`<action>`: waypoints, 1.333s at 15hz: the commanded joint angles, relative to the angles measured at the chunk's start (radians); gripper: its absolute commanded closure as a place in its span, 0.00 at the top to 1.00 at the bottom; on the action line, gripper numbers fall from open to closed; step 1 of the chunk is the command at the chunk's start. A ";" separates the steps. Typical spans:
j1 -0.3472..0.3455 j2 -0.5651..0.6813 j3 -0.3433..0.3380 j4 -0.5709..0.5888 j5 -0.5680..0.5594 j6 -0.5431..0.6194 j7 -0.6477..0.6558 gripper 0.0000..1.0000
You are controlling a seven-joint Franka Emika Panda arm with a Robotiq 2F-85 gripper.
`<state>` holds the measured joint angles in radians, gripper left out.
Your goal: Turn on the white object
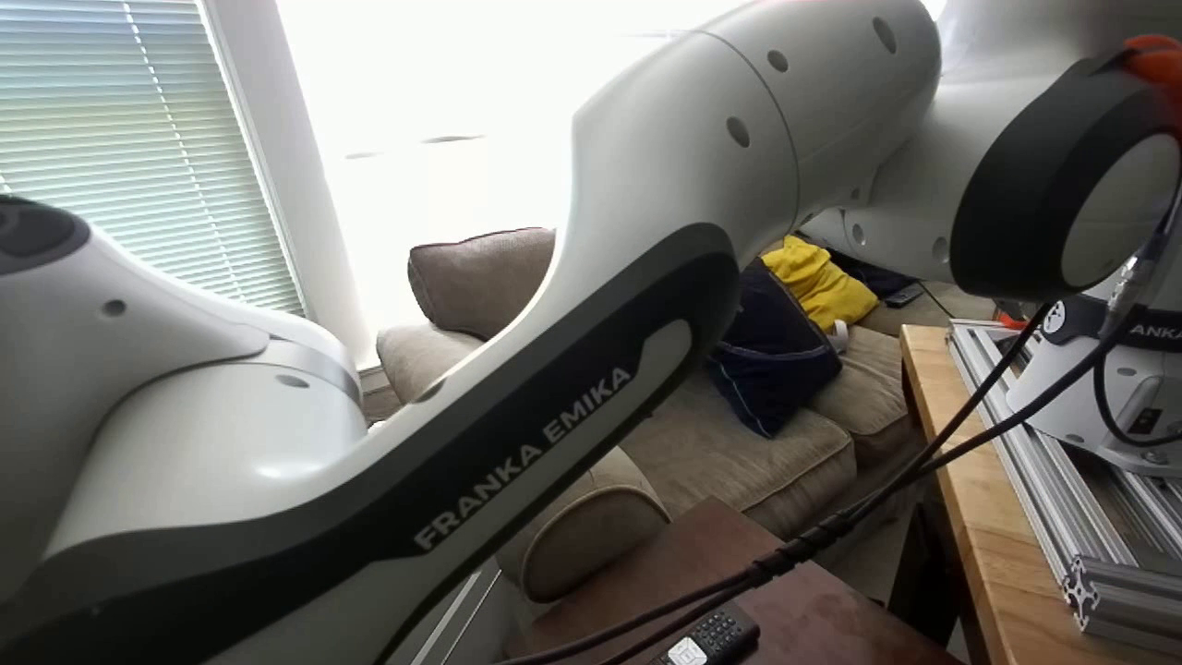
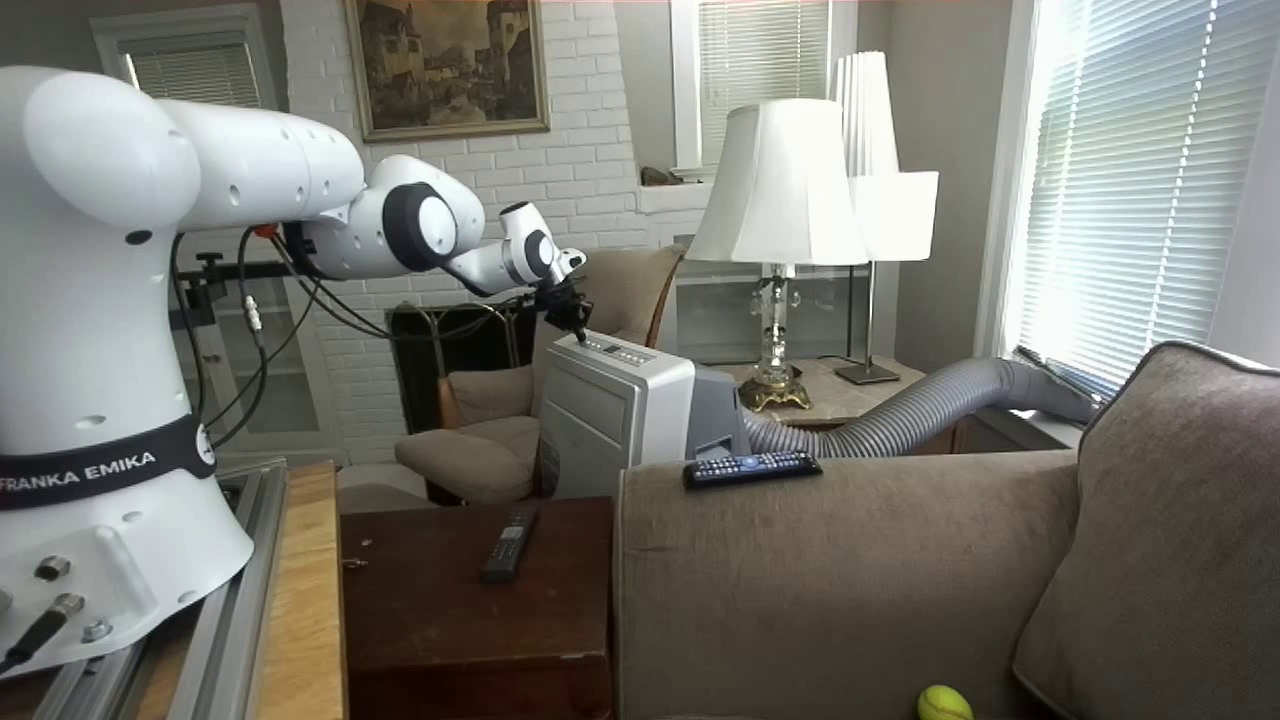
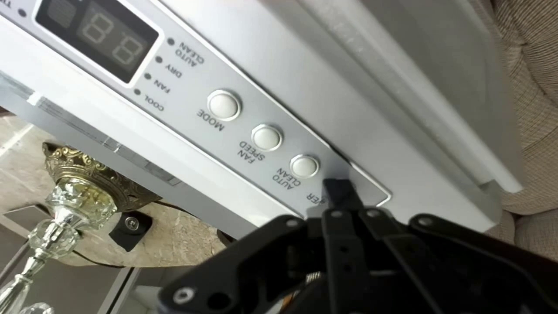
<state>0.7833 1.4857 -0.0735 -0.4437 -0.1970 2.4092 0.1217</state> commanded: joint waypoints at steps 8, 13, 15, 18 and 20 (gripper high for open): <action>0.017 0.000 -0.021 -0.025 -0.009 -0.008 -0.006 0.00; 0.022 0.000 -0.010 -0.006 -0.001 -0.022 -0.009 0.00; 0.025 -0.001 -0.009 -0.001 0.001 -0.013 -0.003 0.00; 0.026 -0.003 -0.007 0.000 0.005 0.002 0.007 0.00; 0.027 -0.003 -0.015 0.000 0.001 0.014 0.021 0.00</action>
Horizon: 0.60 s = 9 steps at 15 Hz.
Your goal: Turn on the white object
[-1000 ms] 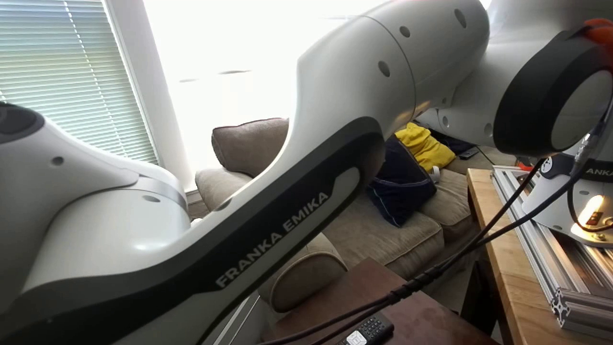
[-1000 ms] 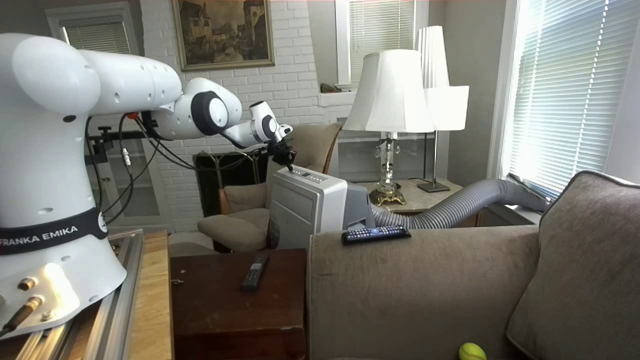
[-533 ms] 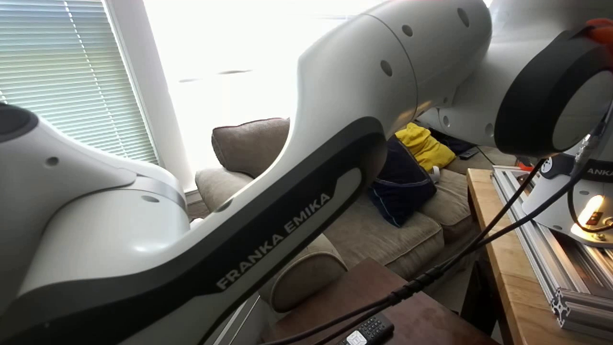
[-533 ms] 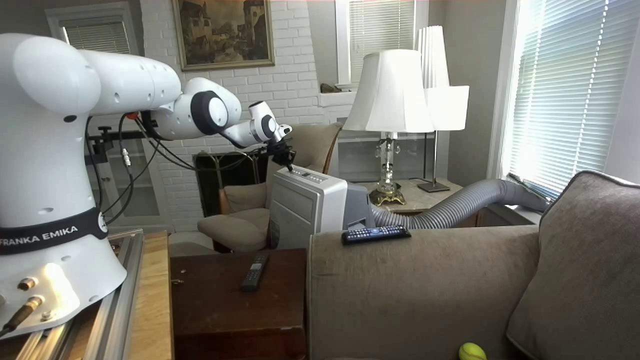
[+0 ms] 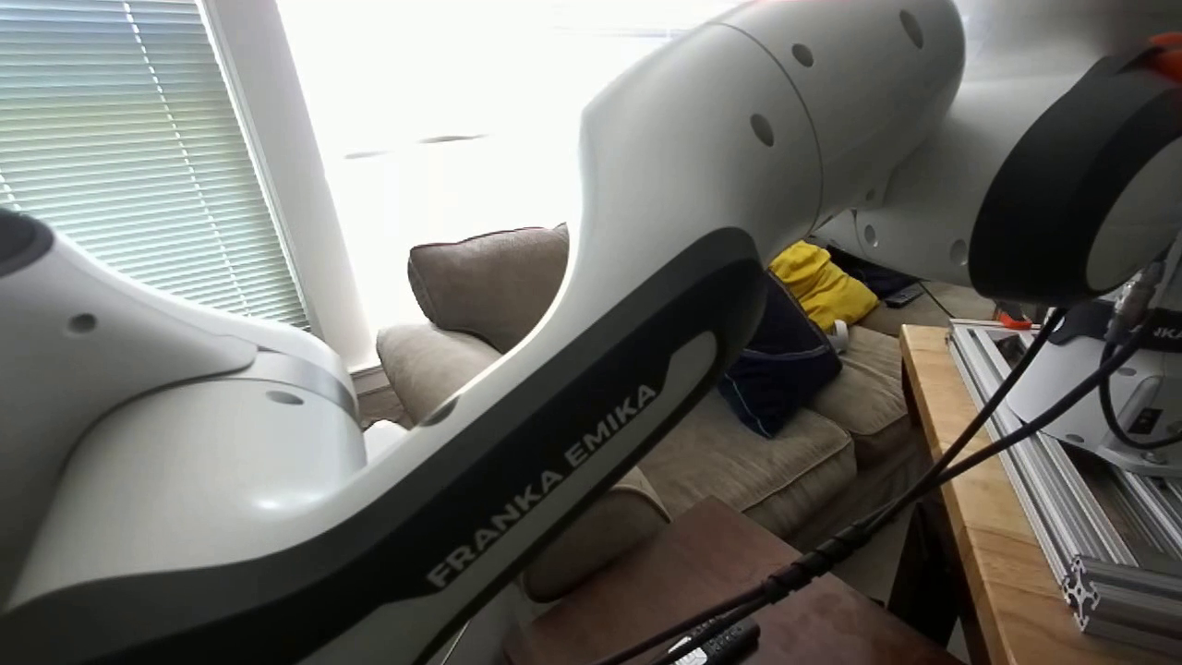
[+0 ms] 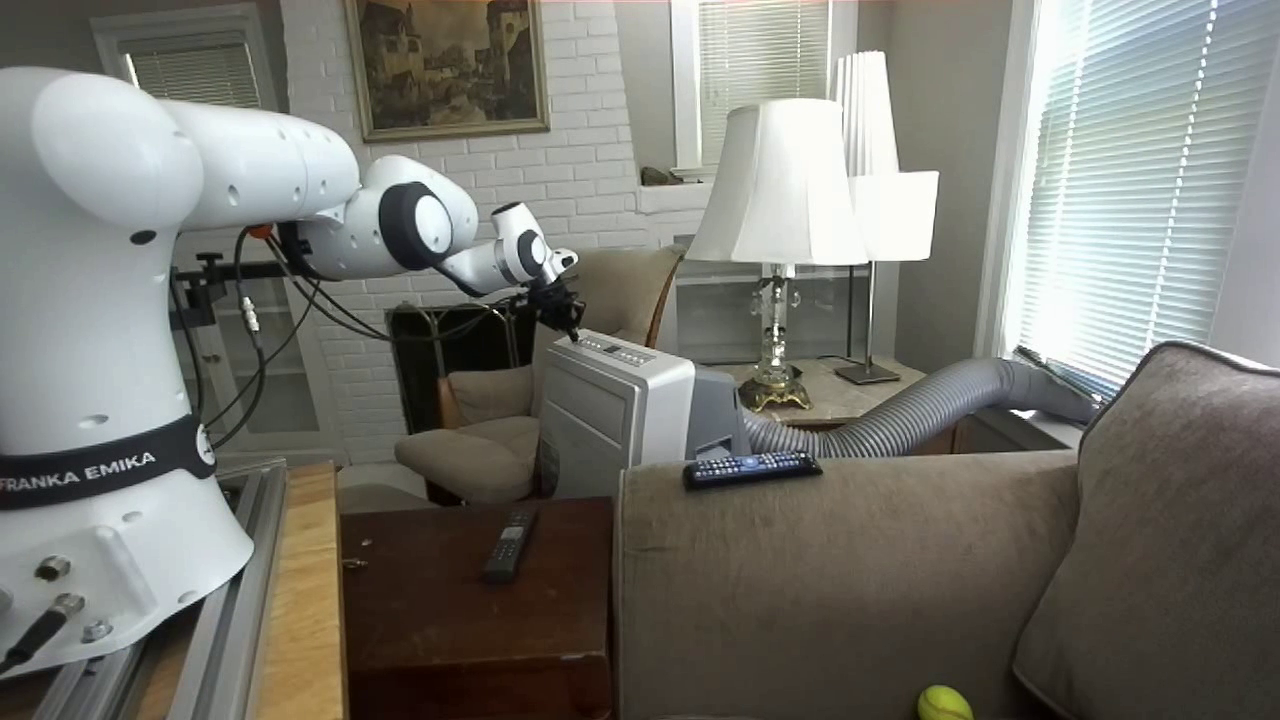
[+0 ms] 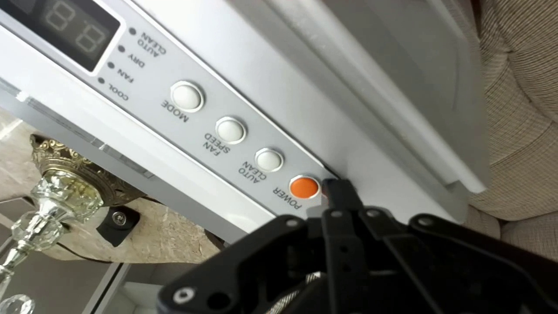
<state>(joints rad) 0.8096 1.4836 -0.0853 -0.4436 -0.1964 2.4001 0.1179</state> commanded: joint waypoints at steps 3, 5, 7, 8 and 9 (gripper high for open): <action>-0.004 -0.001 -0.007 0.000 -0.001 0.029 0.035 0.00; -0.007 0.001 -0.010 0.000 -0.002 0.040 0.040 0.00; -0.008 0.002 -0.014 0.000 -0.004 0.051 0.049 0.00; -0.009 0.003 -0.018 0.000 -0.005 0.054 0.054 0.00; -0.009 0.002 -0.021 0.000 -0.006 0.055 0.058 0.00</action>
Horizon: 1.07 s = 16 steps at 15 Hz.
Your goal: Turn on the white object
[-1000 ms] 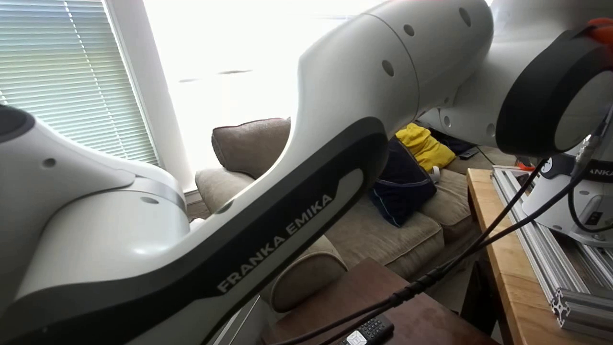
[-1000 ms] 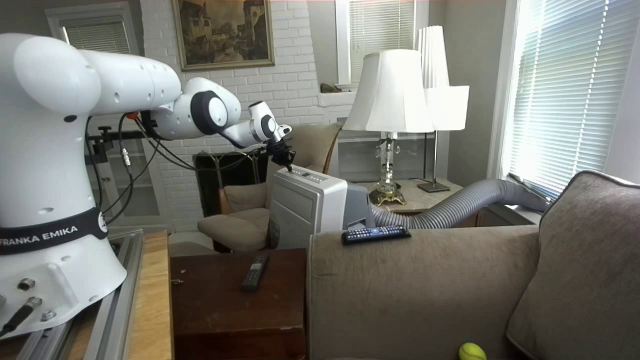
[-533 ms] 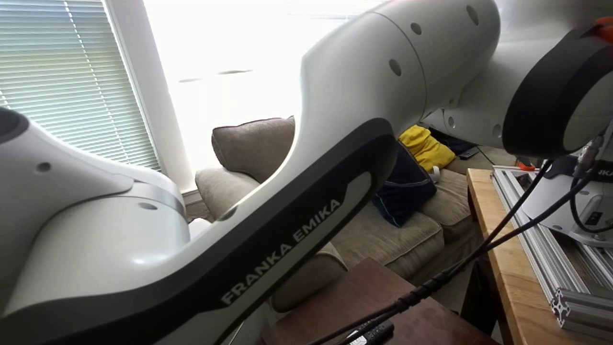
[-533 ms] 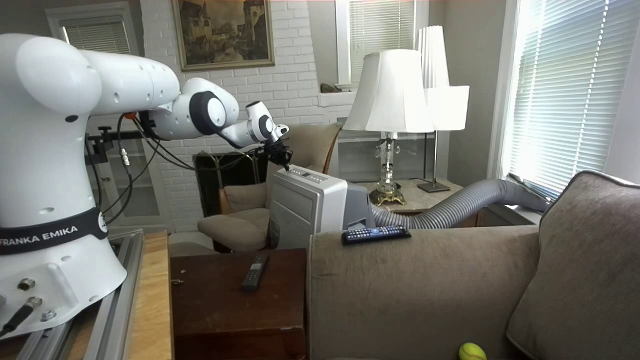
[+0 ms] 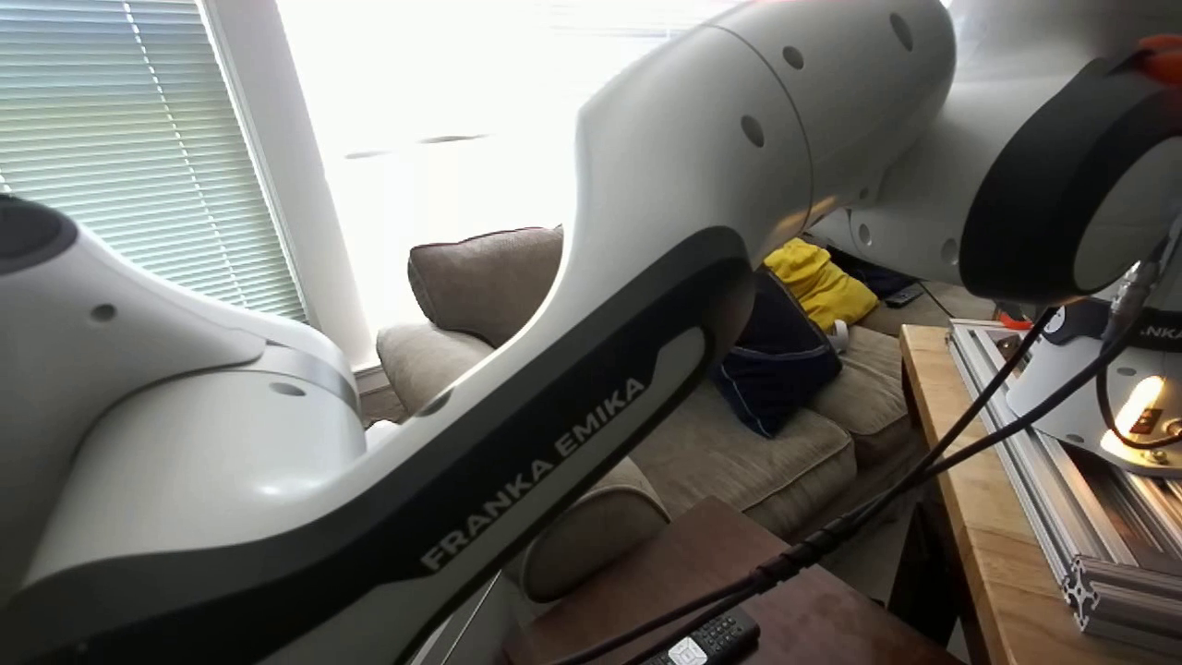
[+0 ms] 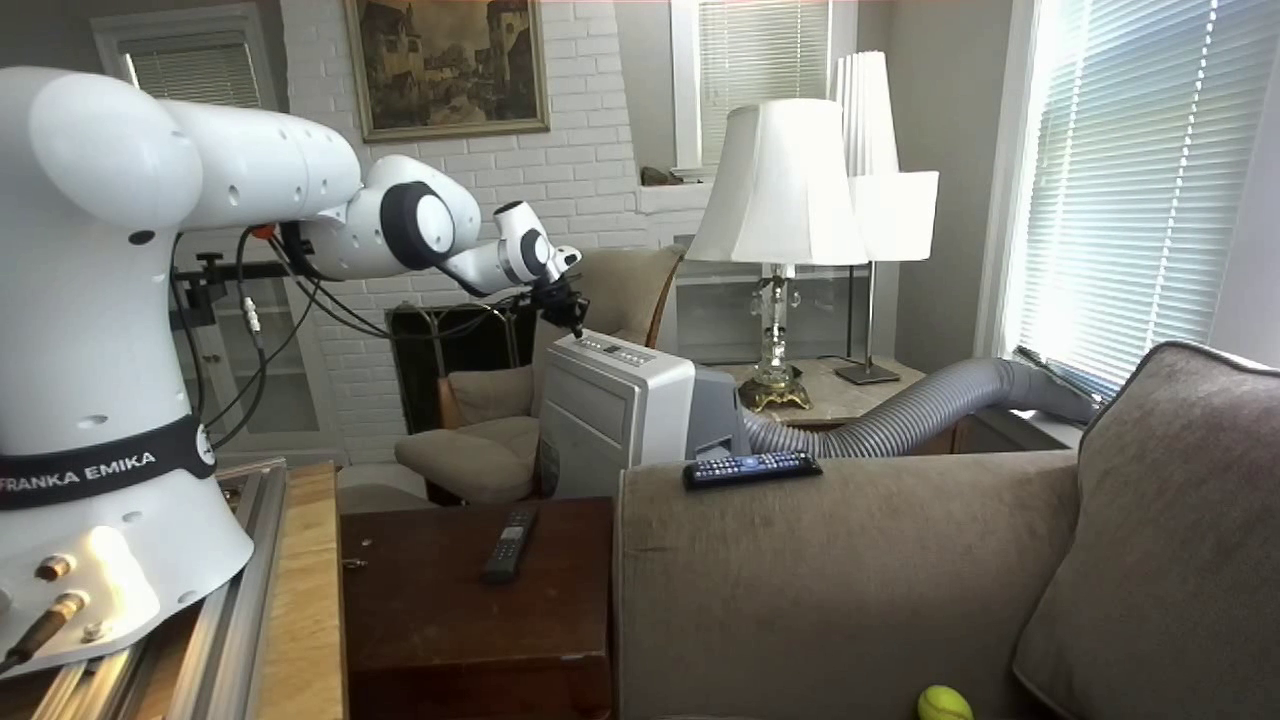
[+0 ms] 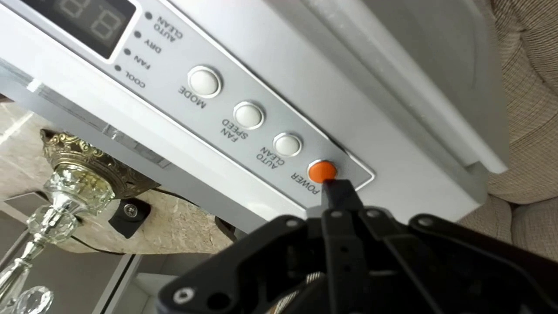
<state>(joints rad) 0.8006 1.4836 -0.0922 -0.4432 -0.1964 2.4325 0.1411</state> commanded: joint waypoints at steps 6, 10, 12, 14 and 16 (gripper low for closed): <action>0.003 0.001 -0.038 -0.029 -0.019 0.028 0.048 0.00; 0.015 0.001 -0.062 -0.054 -0.017 0.031 0.052 0.00; 0.020 0.001 -0.071 -0.056 -0.016 0.028 0.050 0.00; 0.023 0.001 -0.080 -0.049 -0.010 0.023 0.050 0.00; 0.004 0.000 -0.043 0.034 0.008 -0.049 0.082 0.00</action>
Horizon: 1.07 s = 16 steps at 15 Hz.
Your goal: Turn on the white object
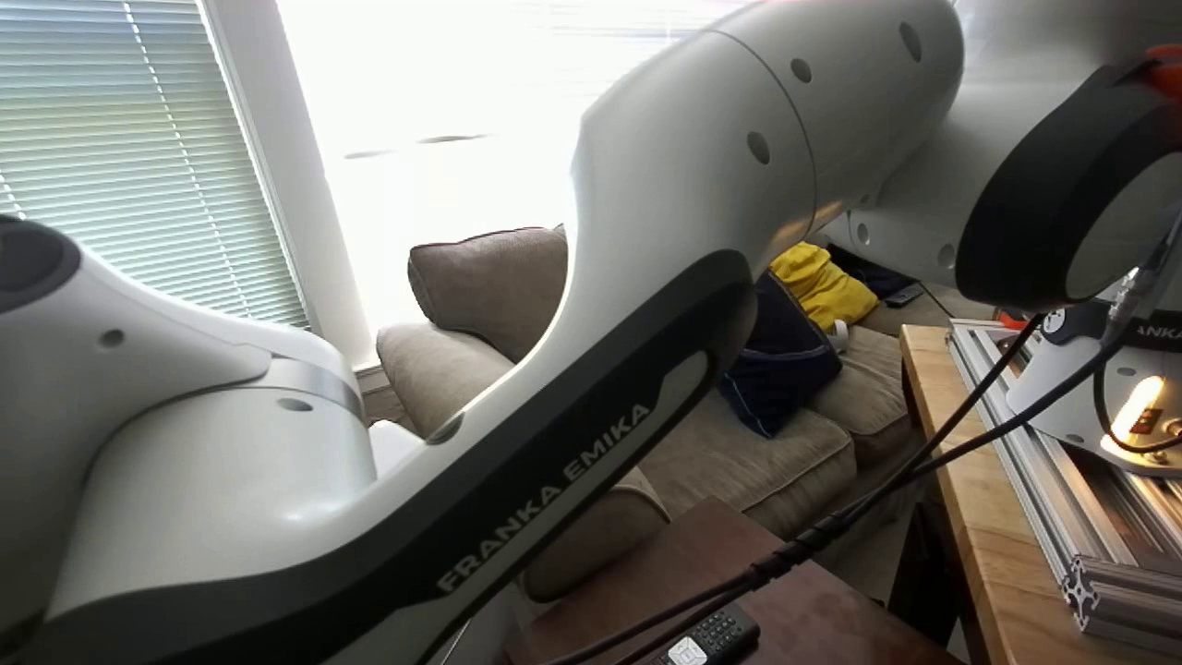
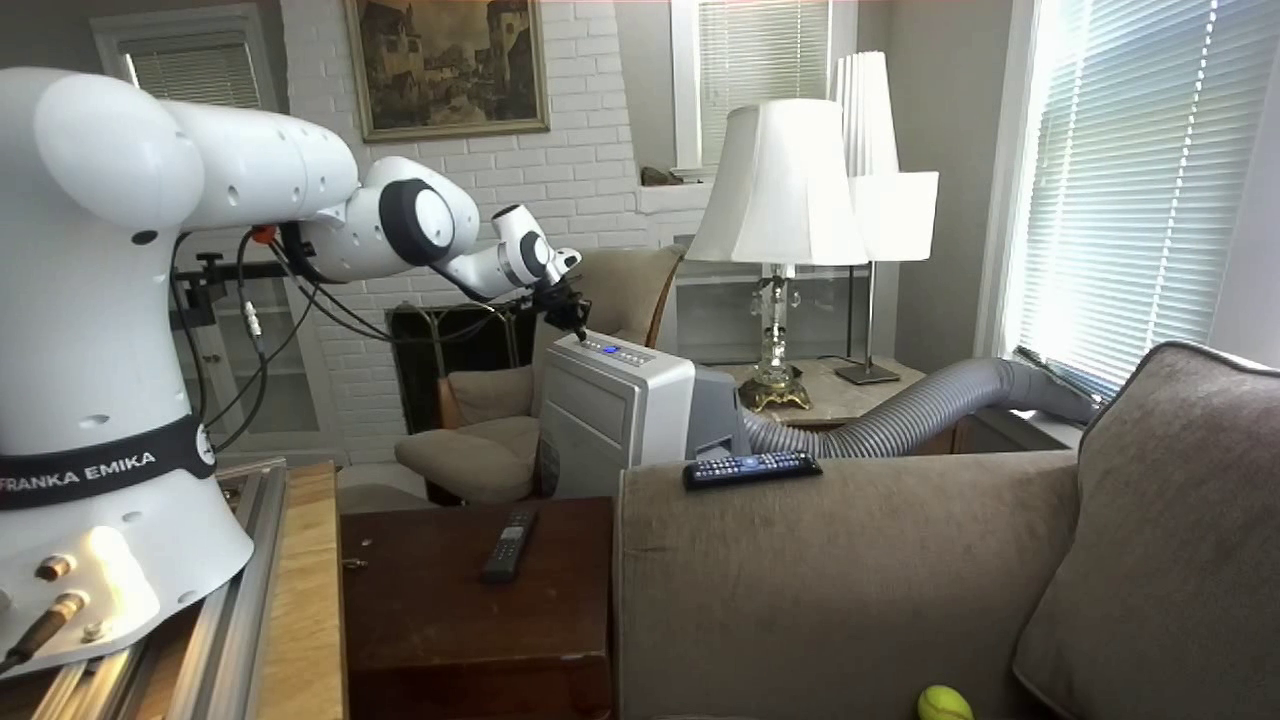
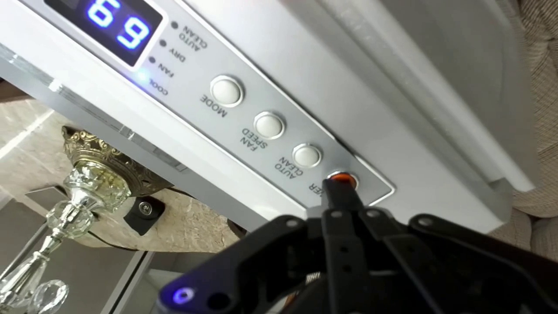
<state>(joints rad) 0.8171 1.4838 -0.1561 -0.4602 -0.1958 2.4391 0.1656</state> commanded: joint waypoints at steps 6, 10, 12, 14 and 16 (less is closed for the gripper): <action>-0.082 -0.178 0.015 0.038 0.018 -0.329 0.166 0.00; -0.152 -0.325 0.061 0.054 0.042 -0.575 0.115 0.00; -0.183 -0.391 0.084 0.066 0.048 -0.667 0.086 0.00; -0.212 -0.458 0.106 0.069 0.057 -0.762 0.066 0.26; -0.239 -0.516 0.121 0.070 0.061 -0.850 0.059 0.33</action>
<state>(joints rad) 0.6145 1.0520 -0.0692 -0.3746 -0.1722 1.7051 0.2587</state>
